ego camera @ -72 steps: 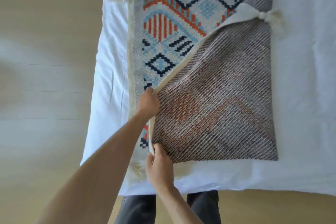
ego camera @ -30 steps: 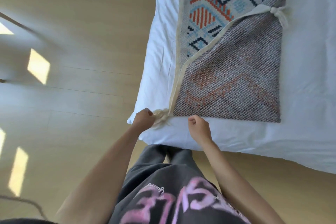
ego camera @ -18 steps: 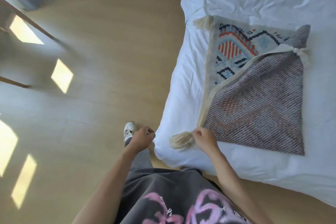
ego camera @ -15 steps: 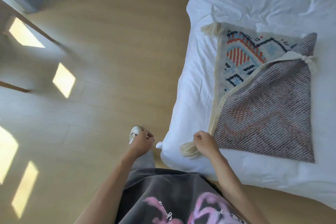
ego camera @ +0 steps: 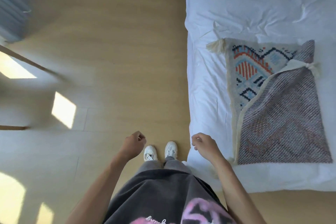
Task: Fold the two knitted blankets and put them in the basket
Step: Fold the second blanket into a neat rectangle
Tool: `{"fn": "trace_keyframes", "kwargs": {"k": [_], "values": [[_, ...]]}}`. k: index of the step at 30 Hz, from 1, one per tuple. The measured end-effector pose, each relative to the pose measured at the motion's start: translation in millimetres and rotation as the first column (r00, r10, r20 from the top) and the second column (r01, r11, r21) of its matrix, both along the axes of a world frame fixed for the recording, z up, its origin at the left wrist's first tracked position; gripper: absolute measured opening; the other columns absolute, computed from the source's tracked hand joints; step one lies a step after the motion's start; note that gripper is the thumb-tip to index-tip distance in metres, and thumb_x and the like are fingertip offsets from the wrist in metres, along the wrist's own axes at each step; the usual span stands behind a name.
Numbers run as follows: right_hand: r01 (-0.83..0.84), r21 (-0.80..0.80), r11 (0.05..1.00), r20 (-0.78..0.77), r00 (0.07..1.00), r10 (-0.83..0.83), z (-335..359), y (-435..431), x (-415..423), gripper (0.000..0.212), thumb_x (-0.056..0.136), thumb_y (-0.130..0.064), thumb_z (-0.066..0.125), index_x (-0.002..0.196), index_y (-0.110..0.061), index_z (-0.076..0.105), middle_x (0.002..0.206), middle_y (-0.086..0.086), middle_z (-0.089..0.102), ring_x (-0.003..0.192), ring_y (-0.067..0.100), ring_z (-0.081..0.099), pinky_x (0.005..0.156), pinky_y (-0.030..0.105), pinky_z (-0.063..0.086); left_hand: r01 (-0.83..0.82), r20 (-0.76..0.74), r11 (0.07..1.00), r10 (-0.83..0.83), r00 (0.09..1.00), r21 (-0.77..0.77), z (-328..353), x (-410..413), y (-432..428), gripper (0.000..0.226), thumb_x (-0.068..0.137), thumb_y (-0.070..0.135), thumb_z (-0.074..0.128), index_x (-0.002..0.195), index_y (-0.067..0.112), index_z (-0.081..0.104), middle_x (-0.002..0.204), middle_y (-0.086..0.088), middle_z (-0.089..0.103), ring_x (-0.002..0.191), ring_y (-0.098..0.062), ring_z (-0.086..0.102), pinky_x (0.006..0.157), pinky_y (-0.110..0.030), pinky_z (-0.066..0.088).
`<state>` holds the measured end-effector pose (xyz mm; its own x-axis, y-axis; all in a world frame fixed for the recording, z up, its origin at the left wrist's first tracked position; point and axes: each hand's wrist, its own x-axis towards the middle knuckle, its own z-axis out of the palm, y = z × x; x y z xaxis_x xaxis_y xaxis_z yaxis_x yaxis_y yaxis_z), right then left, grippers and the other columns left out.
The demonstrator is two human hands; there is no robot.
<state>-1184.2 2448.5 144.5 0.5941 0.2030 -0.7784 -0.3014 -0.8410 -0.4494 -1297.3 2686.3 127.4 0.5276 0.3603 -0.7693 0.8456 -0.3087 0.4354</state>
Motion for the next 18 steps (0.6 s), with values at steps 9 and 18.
{"fn": "trace_keyframes", "kwargs": {"k": [9,18], "values": [[0.007,0.026,1.000,-0.040,0.999,-0.006,-13,28,64,0.026,0.089,-0.023,0.039,0.092,-0.008,0.060,0.097,0.012,0.063,0.096,0.028,0.058,0.079,0.039,0.049,0.192,-0.092,0.981,-0.193,0.977,-0.024,-4,91,34,0.018,0.091,0.017,0.045,0.089,0.008,0.061,0.091,-0.007,0.066,0.089,-0.026,0.063,0.071,-0.031,0.046],[0.269,0.094,0.959,-0.002,0.963,-0.270,-11,6,223,0.021,0.090,-0.025,0.040,0.089,-0.016,0.059,0.096,0.000,0.063,0.091,0.021,0.061,0.072,0.033,0.043,0.333,-0.029,0.942,-0.332,0.943,0.044,8,291,50,0.014,0.091,0.020,0.046,0.086,0.016,0.058,0.088,-0.005,0.065,0.084,-0.024,0.064,0.069,-0.036,0.051]]}}
